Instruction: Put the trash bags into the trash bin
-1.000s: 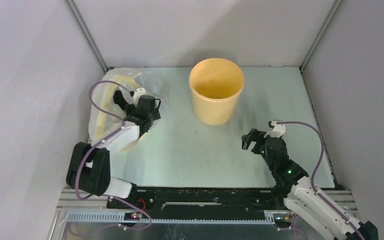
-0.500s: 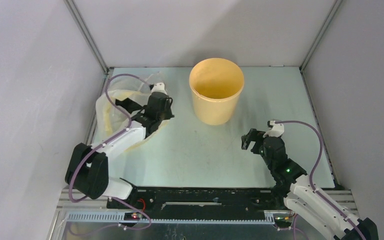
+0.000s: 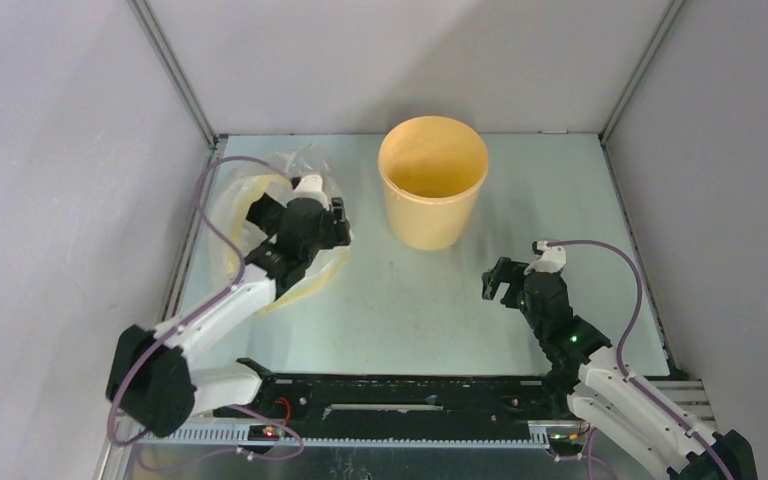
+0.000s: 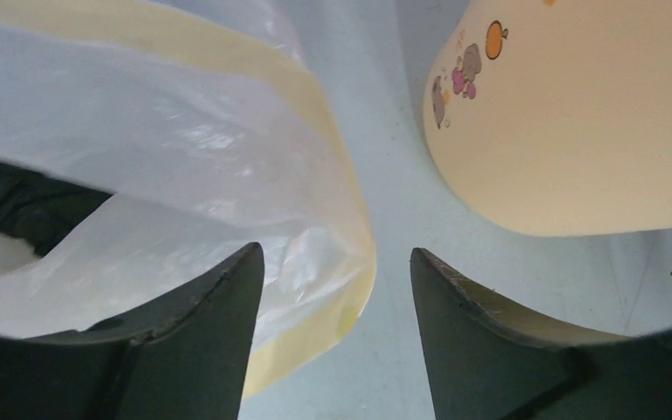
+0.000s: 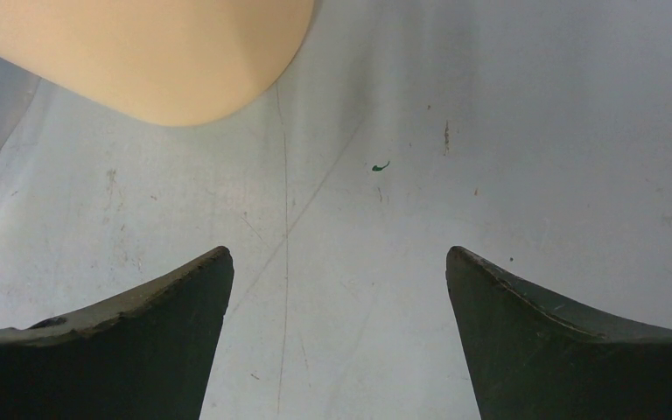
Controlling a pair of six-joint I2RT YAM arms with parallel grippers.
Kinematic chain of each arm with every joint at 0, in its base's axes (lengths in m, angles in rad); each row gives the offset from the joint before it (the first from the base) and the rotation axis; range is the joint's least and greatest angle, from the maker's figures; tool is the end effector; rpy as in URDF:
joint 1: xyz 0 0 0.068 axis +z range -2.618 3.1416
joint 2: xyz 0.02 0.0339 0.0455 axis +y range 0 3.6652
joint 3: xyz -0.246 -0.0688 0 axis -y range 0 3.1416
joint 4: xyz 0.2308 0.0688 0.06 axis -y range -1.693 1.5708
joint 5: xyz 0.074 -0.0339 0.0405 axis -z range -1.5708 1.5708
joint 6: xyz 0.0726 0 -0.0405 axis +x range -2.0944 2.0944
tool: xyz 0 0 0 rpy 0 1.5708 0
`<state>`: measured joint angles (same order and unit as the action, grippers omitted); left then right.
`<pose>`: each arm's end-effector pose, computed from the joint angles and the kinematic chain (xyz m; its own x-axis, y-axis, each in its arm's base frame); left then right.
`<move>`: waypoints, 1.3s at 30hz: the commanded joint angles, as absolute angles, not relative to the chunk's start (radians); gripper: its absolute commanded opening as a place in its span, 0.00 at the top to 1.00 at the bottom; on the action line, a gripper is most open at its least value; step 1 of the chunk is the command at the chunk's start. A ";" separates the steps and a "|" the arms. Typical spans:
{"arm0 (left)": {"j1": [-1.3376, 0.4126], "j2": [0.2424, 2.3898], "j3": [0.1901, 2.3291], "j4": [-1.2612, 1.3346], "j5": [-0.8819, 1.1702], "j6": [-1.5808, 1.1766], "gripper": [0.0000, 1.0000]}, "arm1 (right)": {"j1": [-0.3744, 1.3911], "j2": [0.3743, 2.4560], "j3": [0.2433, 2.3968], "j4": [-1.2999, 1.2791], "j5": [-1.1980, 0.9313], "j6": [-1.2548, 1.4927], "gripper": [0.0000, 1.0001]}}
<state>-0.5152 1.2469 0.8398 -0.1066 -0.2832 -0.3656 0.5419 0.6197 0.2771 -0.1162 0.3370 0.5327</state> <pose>0.2733 -0.1314 0.2398 -0.4928 -0.1155 -0.8625 0.0912 0.9789 -0.1831 0.1709 0.0749 0.1722 -0.4451 0.2915 -0.8467 -0.0078 0.9442 0.3292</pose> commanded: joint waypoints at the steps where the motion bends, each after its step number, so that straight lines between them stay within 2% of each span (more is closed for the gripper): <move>1: -0.520 1.070 0.724 -0.072 -0.374 -0.395 0.29 | 0.548 0.625 0.285 -0.069 0.351 0.523 0.06; 2: -0.520 1.037 0.698 -0.069 -0.390 -0.413 0.30 | 0.548 0.626 0.285 -0.069 0.352 0.523 0.06; 5: -0.514 0.936 0.624 -0.070 -0.445 -0.481 0.54 | 0.548 0.627 0.285 -0.069 0.352 0.523 0.06; 7: -0.486 0.882 0.580 -0.076 -0.464 -0.533 0.62 | 0.548 0.627 0.285 -0.069 0.350 0.523 0.06; 14: -0.229 0.852 0.515 -0.066 -0.318 -0.639 0.73 | 0.548 0.623 0.286 -0.073 0.347 0.522 0.06; 17: -0.163 0.904 0.537 -0.036 -0.298 -0.654 0.75 | 0.549 0.623 0.285 -0.072 0.346 0.522 0.06; 27: -0.105 1.179 0.691 0.043 -0.394 -0.612 0.77 | 0.548 0.621 0.285 -0.074 0.338 0.519 0.06; 39: -0.078 1.407 0.859 0.024 -0.400 -0.532 0.75 | 0.548 0.635 0.286 -0.063 0.337 0.517 0.07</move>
